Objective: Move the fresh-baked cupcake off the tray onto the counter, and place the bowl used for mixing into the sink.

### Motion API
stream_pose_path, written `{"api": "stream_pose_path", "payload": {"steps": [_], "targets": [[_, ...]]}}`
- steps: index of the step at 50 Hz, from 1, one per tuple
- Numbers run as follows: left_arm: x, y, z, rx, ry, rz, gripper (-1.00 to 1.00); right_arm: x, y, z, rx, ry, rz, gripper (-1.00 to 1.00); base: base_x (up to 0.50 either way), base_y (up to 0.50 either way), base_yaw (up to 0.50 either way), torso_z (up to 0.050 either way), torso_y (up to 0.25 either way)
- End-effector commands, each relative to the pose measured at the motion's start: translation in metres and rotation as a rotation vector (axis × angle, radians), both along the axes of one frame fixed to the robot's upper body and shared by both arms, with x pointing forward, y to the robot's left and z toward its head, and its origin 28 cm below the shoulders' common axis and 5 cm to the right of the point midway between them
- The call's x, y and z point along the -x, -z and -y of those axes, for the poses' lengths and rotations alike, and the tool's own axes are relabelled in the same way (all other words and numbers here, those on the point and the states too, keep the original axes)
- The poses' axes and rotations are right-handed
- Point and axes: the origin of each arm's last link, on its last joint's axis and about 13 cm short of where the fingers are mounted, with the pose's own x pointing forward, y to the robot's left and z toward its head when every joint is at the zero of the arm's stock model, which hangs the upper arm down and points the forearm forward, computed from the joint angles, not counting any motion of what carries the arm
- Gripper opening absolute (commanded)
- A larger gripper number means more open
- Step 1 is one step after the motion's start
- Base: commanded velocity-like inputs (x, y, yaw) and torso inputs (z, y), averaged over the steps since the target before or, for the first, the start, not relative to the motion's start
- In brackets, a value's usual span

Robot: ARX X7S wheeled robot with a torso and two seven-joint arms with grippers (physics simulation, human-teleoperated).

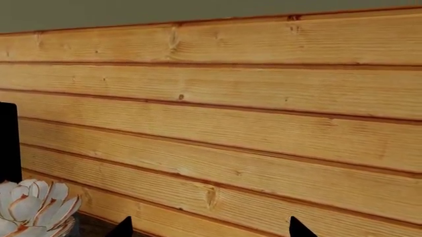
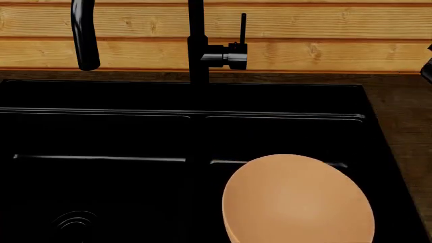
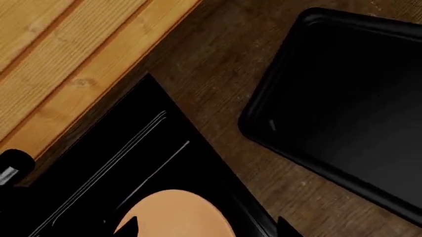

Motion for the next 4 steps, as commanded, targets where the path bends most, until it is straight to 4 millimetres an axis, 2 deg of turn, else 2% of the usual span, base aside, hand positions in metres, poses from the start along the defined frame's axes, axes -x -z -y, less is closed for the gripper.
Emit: {"api": "stream_pose_path", "payload": {"steps": [1,4], "targets": [[0.0008,-0.002,0.0008,0.01,0.01,0.011,1.0,0.0187,-0.0226,0.0103,0.029,0.098,0.101,1.0,0.0,0.0,0.0,0.0,0.0],[0.0008,-0.0023,0.0008,0.011,0.01,0.011,1.0,0.0229,-0.027,0.0094,0.035,0.105,0.113,1.0,0.0,0.0,0.0,0.0,0.0]]}}
